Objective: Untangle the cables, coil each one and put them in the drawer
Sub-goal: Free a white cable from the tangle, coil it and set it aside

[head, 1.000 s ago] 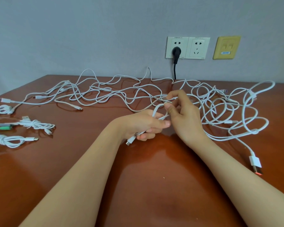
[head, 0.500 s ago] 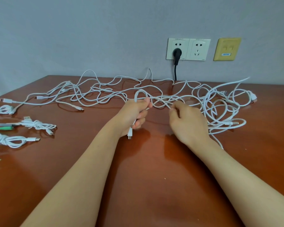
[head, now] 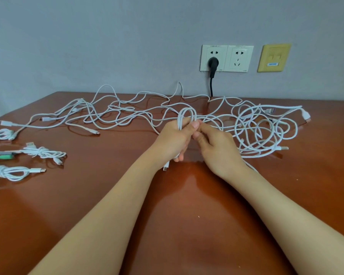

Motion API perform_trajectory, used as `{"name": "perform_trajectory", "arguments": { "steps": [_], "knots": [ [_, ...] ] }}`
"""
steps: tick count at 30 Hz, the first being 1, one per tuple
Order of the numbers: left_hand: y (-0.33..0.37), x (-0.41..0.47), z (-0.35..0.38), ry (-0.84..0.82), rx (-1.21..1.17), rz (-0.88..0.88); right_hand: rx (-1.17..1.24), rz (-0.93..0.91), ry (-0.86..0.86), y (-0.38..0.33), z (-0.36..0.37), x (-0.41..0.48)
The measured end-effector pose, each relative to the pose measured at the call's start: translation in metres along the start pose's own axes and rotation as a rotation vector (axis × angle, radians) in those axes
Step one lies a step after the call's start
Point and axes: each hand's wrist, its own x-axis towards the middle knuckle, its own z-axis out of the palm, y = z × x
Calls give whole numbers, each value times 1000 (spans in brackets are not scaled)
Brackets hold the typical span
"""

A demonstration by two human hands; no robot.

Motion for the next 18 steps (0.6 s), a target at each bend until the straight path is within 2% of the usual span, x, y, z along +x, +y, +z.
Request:
{"name": "perform_trajectory", "arguments": {
  "steps": [6, 10, 15, 18],
  "knots": [
    [2, 1, 6, 123, 39, 22, -182, 95, 6, -3, -2, 1],
    [3, 2, 4, 105, 30, -1, -222, 81, 22, -5, -3, -1],
    [-4, 4, -4, 94, -151, -57, -3, 7, 82, -5, -1, -2],
    [-5, 4, -6, 78, -163, -50, 64, 8, 65, -3, 2, -2]
  ]
}}
